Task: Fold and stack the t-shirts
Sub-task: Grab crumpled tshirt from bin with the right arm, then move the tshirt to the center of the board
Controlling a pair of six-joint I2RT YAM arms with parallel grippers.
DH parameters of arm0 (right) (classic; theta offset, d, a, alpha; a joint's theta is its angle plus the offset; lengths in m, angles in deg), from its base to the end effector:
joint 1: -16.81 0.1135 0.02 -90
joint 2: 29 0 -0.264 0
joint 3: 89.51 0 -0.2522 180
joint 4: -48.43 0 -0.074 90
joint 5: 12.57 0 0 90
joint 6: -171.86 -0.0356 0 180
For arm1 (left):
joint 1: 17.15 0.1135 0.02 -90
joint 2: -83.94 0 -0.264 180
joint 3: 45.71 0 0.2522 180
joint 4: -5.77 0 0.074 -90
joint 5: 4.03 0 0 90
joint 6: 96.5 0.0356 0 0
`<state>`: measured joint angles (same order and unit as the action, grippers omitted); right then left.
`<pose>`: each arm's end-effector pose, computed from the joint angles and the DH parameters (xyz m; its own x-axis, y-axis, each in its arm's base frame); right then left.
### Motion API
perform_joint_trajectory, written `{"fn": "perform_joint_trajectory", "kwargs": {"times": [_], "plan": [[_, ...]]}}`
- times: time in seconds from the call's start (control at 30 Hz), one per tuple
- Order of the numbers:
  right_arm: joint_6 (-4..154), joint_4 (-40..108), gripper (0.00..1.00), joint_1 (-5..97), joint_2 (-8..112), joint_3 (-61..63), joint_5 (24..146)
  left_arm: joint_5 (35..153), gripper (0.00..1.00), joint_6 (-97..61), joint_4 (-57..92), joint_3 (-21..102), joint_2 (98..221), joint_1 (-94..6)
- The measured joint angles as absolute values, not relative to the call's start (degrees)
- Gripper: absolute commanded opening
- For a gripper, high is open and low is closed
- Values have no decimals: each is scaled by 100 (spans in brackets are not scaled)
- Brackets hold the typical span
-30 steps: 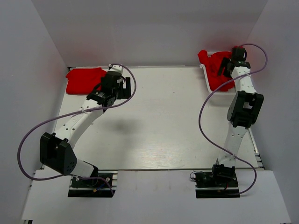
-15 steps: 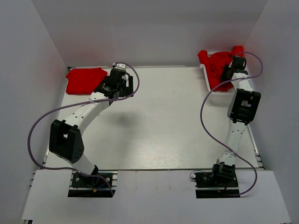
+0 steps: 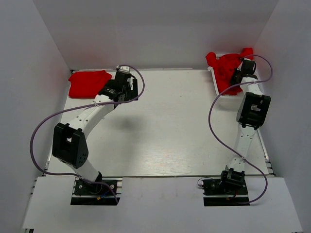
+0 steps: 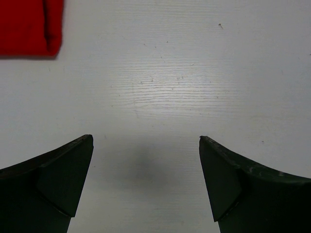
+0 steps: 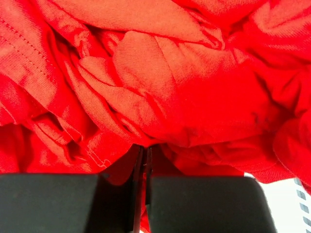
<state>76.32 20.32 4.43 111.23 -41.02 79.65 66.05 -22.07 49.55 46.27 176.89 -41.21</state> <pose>0.5472 -0.1187 0.1785 -0.5650 0.2228 -0.7944 0.2396 0.9657 0.1004 0.3356 -0.1365 0.2972 -0.6628 0.0196 -0.7485 -0.0162 0.9991 0.0404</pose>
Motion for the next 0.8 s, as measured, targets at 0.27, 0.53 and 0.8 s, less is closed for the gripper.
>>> {"fn": "perform_joint_trajectory", "kwargs": {"times": [0.27,0.53,0.8], "plan": [[7678,2152,0,441,10657,-3711,7967,6518,100,-2251,4857,4472,17420,-4121],[7730,2286,0,448,8939,-3606,7969,6496,100,-2266,4656,4194,17040,-4121],[7717,2203,0,456,8288,-3964,8258,6522,100,-2310,4623,4157,17003,-4121]]}}
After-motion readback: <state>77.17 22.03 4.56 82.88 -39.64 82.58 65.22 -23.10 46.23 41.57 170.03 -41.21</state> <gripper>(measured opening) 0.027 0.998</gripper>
